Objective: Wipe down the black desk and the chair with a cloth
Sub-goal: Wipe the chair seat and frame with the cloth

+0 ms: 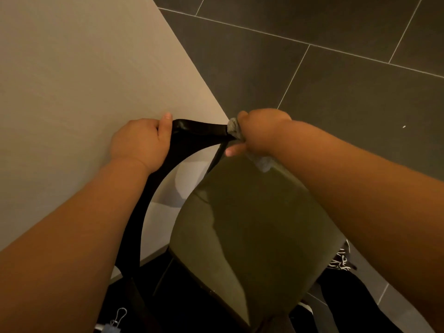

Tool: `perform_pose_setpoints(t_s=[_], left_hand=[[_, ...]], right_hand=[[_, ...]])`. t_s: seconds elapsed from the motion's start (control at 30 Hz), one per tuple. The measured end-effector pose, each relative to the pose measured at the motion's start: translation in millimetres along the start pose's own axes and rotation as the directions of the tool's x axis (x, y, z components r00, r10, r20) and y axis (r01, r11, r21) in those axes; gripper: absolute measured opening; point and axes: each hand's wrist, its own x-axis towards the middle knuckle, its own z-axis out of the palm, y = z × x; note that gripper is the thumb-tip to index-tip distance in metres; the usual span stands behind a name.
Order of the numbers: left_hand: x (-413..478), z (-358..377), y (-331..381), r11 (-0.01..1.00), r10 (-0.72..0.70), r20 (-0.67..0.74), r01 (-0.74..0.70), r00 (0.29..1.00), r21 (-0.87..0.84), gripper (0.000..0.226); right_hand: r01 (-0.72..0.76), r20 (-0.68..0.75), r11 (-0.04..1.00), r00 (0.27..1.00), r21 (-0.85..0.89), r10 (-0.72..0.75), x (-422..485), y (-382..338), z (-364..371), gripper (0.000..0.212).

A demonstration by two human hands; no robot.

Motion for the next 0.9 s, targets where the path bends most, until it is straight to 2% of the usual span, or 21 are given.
perform_pose_setpoints(t_s=[0.1, 0.2, 0.3, 0.37, 0.47, 0.57, 0.63, 0.7, 0.77, 0.83, 0.9], left_hand=[[1, -1, 1, 1.0, 0.004, 0.001, -0.004, 1.0, 0.004, 0.063], [1, -2, 2, 1.0, -0.002, -0.002, 0.002, 1.0, 0.006, 0.063], [1, 0, 2, 1.0, -0.004, -0.008, 0.005, 1.0, 0.014, 0.063], [0, 0, 2, 1.0, -0.002, -0.015, 0.002, 1.0, 0.011, 0.064], [0, 0, 0, 1.0, 0.003, -0.023, -0.003, 1.0, -0.002, 0.065], [0, 0, 1, 1.0, -0.001, -0.023, 0.001, 1.0, -0.002, 0.065], [-1, -1, 2, 1.0, -0.011, -0.023, 0.011, 1.0, 0.006, 0.064], [-1, 0, 1, 1.0, -0.011, -0.031, 0.011, 0.999, 0.015, 0.063], [-1, 0, 1, 1.0, -0.013, -0.032, 0.013, 0.999, 0.027, 0.063], [-1, -1, 2, 0.999, -0.023, -0.024, 0.024, 0.999, 0.023, 0.062], [-1, -1, 3, 0.999, -0.031, -0.017, 0.032, 0.999, 0.016, 0.062]], right_hand=[[0.018, -0.098, 0.999, 0.995, 0.041, -0.014, 2, 8, 7, 0.09], [-0.034, -0.203, 0.999, 0.979, 0.012, 0.036, -4, 13, 21, 0.079], [-0.061, -0.222, 0.998, 0.973, 0.013, 0.062, 3, 5, 19, 0.077], [-0.003, -0.229, 1.0, 0.973, 0.028, 0.009, 9, -2, 17, 0.079], [0.076, -0.296, 0.996, 0.952, -0.037, -0.084, 10, -3, 20, 0.075], [-0.011, -0.296, 1.0, 0.955, 0.028, 0.019, -9, 17, 29, 0.07], [-0.094, -0.316, 0.993, 0.942, 0.077, 0.114, -21, 27, 37, 0.071], [-0.122, -0.322, 0.989, 0.936, 0.088, 0.144, -23, 23, 39, 0.074], [-0.081, -0.322, 0.982, 0.937, 0.17, 0.133, -13, 16, 34, 0.076], [0.032, -0.355, 0.96, 0.932, 0.278, 0.072, -4, 9, 26, 0.071], [0.132, -0.405, 0.954, 0.914, 0.268, -0.013, -1, 10, 26, 0.06]])
